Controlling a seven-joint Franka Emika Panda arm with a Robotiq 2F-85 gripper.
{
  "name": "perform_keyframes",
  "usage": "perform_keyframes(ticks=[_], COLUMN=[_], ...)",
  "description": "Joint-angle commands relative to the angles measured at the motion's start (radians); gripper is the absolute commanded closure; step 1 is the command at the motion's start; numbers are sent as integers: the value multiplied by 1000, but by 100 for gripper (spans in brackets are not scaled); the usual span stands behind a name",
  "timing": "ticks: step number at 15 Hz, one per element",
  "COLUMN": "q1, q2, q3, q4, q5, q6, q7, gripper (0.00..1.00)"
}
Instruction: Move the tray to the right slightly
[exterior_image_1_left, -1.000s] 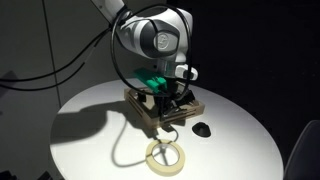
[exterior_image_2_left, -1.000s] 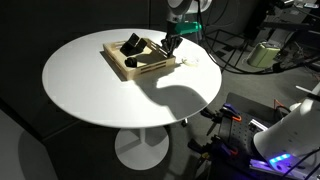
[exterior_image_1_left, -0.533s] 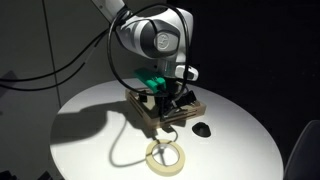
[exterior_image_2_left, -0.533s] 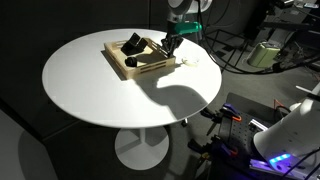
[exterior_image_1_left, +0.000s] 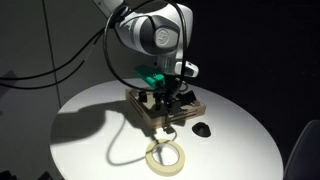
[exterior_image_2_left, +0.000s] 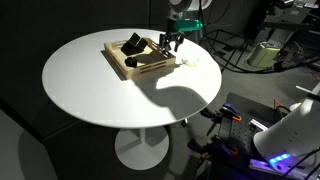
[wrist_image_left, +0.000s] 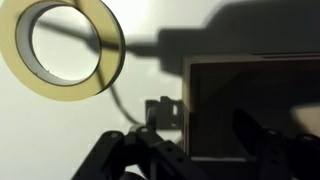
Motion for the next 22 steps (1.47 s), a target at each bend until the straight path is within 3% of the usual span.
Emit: perform_keyframes(ticks=[1,8,22], q1=[27,70,112], q2=[-60,-135,-339], q3=[-9,-2,81], q4=[-25,-42,-85], q5=[-37,-121,-125], q6=[-14,-25,-323], q7=[58,137,107], gripper=[0,0,0])
